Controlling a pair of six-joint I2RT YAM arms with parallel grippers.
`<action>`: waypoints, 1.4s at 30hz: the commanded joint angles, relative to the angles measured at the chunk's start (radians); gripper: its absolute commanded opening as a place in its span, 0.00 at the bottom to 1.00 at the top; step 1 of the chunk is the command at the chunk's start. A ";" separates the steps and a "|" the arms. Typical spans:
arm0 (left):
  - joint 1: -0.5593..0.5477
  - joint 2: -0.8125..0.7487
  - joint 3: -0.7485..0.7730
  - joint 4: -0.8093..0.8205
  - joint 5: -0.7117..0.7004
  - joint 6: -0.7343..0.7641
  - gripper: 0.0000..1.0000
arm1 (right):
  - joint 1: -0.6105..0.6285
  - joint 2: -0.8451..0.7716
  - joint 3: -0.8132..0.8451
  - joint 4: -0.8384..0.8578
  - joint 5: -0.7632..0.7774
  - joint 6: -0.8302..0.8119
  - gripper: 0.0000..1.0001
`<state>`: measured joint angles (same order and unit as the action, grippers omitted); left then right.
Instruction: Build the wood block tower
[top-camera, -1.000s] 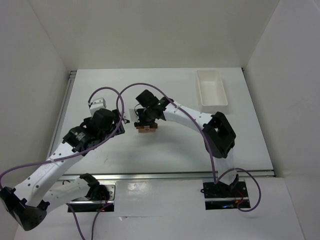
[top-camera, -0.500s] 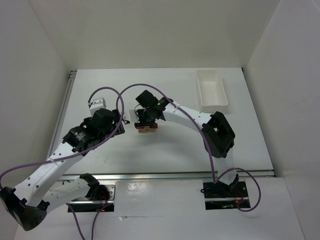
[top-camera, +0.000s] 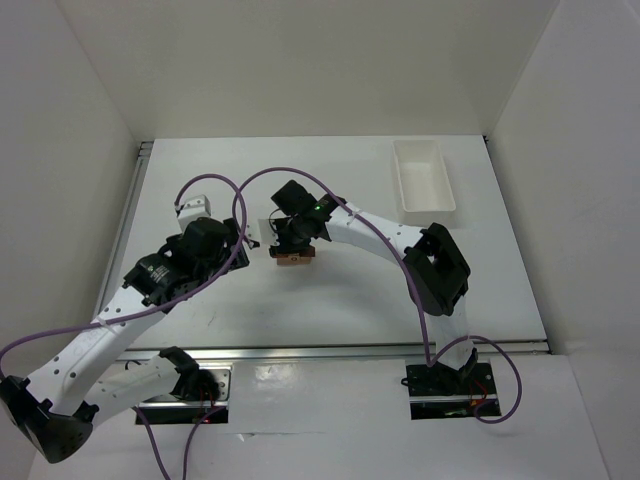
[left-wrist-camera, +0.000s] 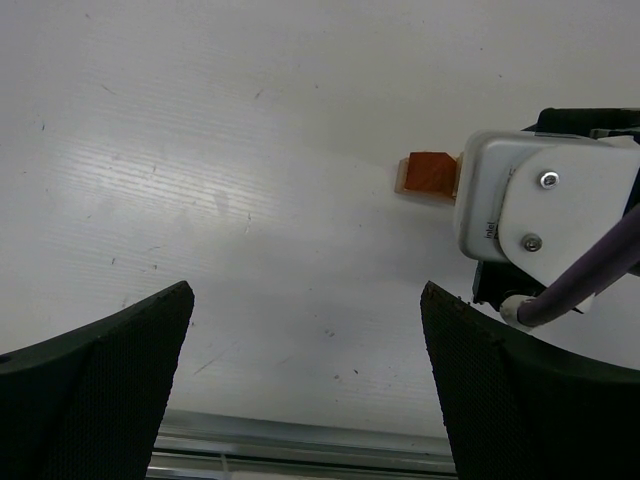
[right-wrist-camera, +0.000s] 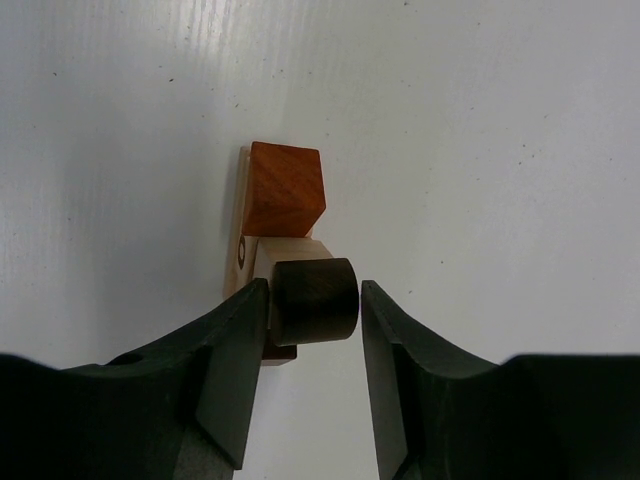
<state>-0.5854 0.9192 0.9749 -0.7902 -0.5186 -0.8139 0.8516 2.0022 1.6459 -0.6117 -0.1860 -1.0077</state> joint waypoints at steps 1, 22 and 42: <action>-0.004 -0.016 -0.004 0.028 0.000 0.009 1.00 | 0.010 -0.008 0.038 -0.005 0.006 0.015 0.51; -0.013 -0.034 0.059 -0.029 -0.084 -0.011 1.00 | -0.103 -0.201 0.051 0.176 -0.140 0.265 1.00; 0.231 0.202 0.211 0.256 0.015 0.193 1.00 | -0.565 -0.321 -0.271 0.393 -0.159 1.155 1.00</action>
<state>-0.3866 1.1469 1.1721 -0.6468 -0.5591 -0.6811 0.2771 1.7874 1.4063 -0.2653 -0.3576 0.0639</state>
